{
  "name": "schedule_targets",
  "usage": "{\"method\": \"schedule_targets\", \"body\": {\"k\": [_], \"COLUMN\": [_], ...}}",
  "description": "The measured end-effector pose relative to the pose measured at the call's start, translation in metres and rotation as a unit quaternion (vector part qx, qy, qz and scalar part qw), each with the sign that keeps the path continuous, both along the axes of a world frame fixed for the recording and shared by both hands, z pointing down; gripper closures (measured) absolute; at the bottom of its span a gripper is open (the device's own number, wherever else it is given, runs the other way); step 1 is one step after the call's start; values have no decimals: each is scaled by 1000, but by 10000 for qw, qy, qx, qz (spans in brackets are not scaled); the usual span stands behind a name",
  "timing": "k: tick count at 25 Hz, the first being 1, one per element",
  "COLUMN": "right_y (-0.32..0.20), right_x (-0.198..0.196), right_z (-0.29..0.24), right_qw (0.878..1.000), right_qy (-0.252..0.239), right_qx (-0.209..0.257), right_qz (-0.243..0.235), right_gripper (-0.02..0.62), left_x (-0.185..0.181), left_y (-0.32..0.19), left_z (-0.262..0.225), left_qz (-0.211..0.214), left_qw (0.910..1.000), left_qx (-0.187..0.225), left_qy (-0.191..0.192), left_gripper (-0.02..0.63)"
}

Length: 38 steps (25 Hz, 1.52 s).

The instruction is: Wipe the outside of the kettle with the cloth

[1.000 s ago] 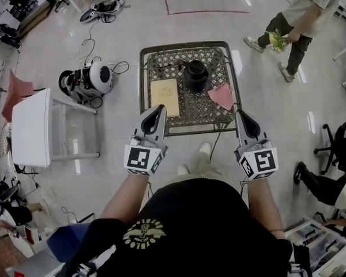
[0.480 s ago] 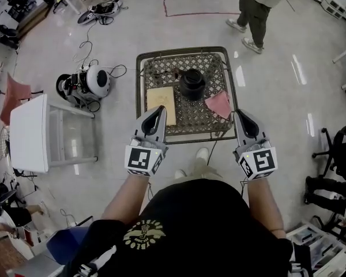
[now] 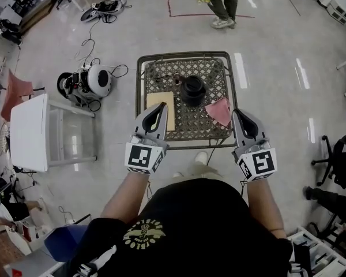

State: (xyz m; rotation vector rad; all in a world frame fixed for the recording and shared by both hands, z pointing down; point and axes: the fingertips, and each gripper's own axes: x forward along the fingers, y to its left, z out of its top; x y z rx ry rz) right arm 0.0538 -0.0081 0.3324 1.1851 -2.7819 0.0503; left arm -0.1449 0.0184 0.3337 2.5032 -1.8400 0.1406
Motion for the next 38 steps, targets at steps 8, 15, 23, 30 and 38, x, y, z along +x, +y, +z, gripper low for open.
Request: {"method": "schedule_targets", "body": {"k": [8, 15, 23, 30, 38], "right_y": [-40, -75, -99, -94, -86], "right_x": [12, 17, 26, 27, 27], "right_z": [-3, -6, -3, 1, 0], "right_qw": [9999, 9994, 9987, 9984, 9980], "right_qy": [-88, -282, -394, -453, -565], "right_qx": [95, 96, 92, 2, -21], "right_qz": [-36, -179, -307, -341, -272], "right_gripper": [584, 584, 584, 583, 583], "left_x": [6, 13, 0, -7, -13], "left_y": [-31, -54, -55, -36, -31], "left_z": [0, -12, -4, -1, -5], "left_qz": [-127, -311, -727, -899, -763], "left_qw": [9998, 9991, 9968, 9952, 9967], "left_qx": [-36, 64, -37, -132, -253], "left_qy": [-114, -269, -338, -363, -106], "left_gripper": [601, 601, 601, 600, 601]}}
